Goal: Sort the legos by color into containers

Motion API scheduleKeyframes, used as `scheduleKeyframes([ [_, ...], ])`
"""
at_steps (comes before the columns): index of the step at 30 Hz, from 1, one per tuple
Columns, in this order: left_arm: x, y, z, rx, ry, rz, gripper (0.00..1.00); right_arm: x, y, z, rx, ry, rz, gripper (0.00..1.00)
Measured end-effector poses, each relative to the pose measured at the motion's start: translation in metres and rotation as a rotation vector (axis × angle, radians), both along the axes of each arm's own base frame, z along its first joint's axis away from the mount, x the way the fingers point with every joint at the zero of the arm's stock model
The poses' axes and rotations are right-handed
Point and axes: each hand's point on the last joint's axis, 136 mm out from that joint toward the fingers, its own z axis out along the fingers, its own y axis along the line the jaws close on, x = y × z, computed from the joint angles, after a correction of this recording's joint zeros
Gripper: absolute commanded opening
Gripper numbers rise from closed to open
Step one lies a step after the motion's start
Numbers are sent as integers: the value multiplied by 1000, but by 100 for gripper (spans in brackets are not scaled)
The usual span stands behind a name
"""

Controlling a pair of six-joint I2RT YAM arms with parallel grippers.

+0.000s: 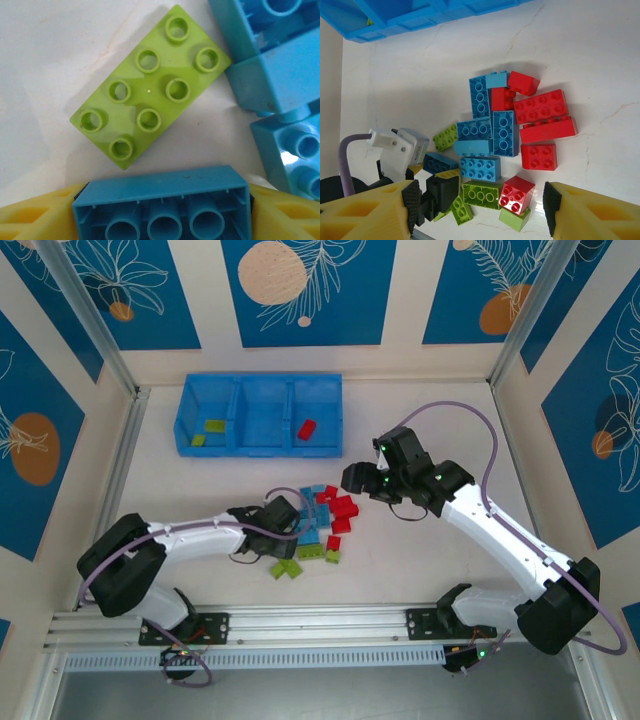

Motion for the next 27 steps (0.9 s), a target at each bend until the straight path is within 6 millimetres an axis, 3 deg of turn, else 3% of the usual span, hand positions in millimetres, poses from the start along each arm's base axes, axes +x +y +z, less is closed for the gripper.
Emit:
scheduleKeyframes([
  [4, 0, 1, 11, -15, -18, -2, 66, -2, 1, 0, -2, 2, 5, 68],
  [8, 16, 4, 66, -97, -138, 18, 64, -2, 1, 1, -2, 2, 7, 68],
  [10, 40, 7, 101, -148, -216, 56, 64, -3, 2, 2, -1, -1, 9, 68],
  [12, 78, 16, 135, -175, -301, 120, 64, -4, 2, 3, -1, -3, 11, 68],
  [15, 138, 32, 162, -161, -372, 207, 64, -5, 3, 5, 5, -8, 13, 68],
  [18, 205, 42, 168, -137, -398, 267, 64, -7, 3, 9, 13, -15, 13, 68],
  [22, 281, 46, 155, -131, -391, 307, 64, -11, 2, 18, 32, -38, 15, 68],
  [24, 309, 46, 145, -132, -378, 315, 67, -12, 1, 23, 42, -53, 14, 68],
  [27, 332, 44, 134, -132, -347, 312, 84, -15, -2, 31, 57, -73, 10, 69],
])
